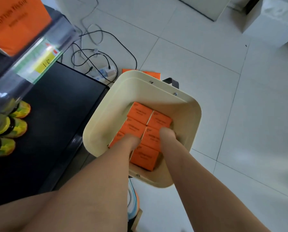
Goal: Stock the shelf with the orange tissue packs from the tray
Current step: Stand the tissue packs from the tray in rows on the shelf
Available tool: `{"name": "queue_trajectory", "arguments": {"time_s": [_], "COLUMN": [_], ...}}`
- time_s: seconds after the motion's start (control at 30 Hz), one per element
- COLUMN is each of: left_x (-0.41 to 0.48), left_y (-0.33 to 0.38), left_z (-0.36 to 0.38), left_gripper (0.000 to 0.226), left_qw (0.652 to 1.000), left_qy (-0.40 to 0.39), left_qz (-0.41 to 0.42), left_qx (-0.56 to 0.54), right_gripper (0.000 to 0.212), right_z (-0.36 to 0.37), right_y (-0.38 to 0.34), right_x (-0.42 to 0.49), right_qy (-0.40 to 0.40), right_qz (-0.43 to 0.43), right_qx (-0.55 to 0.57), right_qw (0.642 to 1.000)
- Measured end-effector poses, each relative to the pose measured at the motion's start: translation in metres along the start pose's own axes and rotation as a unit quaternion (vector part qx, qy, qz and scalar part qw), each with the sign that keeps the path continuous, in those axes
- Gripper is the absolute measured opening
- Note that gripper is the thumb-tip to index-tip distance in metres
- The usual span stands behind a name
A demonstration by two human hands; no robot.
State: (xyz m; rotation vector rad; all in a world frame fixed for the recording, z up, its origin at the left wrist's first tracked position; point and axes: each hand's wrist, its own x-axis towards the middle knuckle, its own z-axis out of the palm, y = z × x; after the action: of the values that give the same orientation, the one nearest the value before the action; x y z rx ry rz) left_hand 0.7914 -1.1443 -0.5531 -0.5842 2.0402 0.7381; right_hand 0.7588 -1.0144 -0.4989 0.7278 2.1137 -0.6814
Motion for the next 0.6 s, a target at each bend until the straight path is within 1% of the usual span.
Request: {"name": "queue_trajectory", "arguments": {"time_s": [0.03, 0.1, 0.13, 0.17, 0.2, 0.23, 0.27, 0.3, 0.33, 0.37, 0.4, 0.43, 0.47, 0.5, 0.57, 0.6], "left_x": [0.006, 0.012, 0.012, 0.015, 0.017, 0.019, 0.023, 0.03, 0.037, 0.043, 0.042, 0.042, 0.04, 0.042, 0.041, 0.042], "left_y": [-0.005, -0.008, -0.009, -0.009, -0.008, -0.007, -0.007, -0.009, -0.013, -0.017, -0.018, -0.02, -0.02, -0.021, -0.018, -0.014], "left_z": [0.004, 0.01, 0.012, 0.013, 0.014, 0.017, 0.02, 0.024, 0.029, 0.033, 0.034, 0.035, 0.035, 0.036, 0.035, 0.033], "left_gripper": [0.046, 0.048, 0.048, 0.048, 0.05, 0.052, 0.054, 0.057, 0.059, 0.056, 0.049, 0.042, 0.038, 0.038, 0.038, 0.038], "left_qw": [1.0, 0.999, 0.998, 0.998, 0.998, 0.997, 0.997, 0.997, 0.997, 0.998, 0.999, 0.999, 0.999, 0.999, 0.999, 0.998], "left_qy": [-0.016, -0.042, -0.057, -0.064, -0.066, -0.07, -0.069, -0.069, -0.063, -0.054, -0.043, -0.034, -0.021, -0.011, -0.039, -0.058], "left_qz": [-0.014, -0.027, -0.03, -0.031, -0.019, -0.005, 0.003, -0.004, -0.012, -0.021, -0.023, -0.022, -0.019, -0.013, -0.01, -0.001], "left_qx": [0.01, 0.004, 0.012, 0.001, 0.009, 0.017, 0.018, 0.024, 0.029, 0.007, -0.013, -0.028, -0.039, -0.033, 0.011, 0.034], "right_gripper": [0.032, 0.035, 0.035, 0.036, 0.036, 0.038, 0.039, 0.038, 0.029, 0.017, 0.011, 0.016, 0.013, 0.016, 0.041, 0.046], "right_z": [0.004, 0.012, 0.018, 0.023, 0.026, 0.033, 0.036, 0.04, 0.043, 0.046, 0.048, 0.05, 0.052, 0.055, 0.058, 0.06], "right_y": [-0.002, 0.003, 0.005, 0.005, 0.007, 0.008, 0.009, 0.013, 0.017, 0.019, 0.02, 0.021, 0.022, 0.023, 0.026, 0.029], "right_x": [0.003, 0.015, 0.02, 0.03, 0.034, 0.043, 0.046, 0.051, 0.055, 0.058, 0.058, 0.061, 0.06, 0.06, 0.059, 0.058], "right_qy": [-0.014, -0.018, -0.021, -0.041, -0.044, -0.048, -0.038, -0.01, 0.018, 0.041, 0.063, 0.083, 0.089, 0.098, 0.105, 0.11], "right_qz": [0.012, -0.027, -0.03, -0.039, -0.032, 0.014, 0.026, 0.04, 0.058, 0.071, 0.076, 0.066, 0.058, 0.044, 0.043, 0.036], "right_qx": [-0.03, -0.052, -0.058, -0.063, -0.017, 0.092, 0.157, 0.183, 0.187, 0.183, 0.194, 0.188, 0.175, 0.162, 0.152, 0.157], "right_qw": [0.999, 0.998, 0.998, 0.996, 0.998, 0.994, 0.986, 0.982, 0.981, 0.98, 0.976, 0.976, 0.979, 0.981, 0.982, 0.981]}}
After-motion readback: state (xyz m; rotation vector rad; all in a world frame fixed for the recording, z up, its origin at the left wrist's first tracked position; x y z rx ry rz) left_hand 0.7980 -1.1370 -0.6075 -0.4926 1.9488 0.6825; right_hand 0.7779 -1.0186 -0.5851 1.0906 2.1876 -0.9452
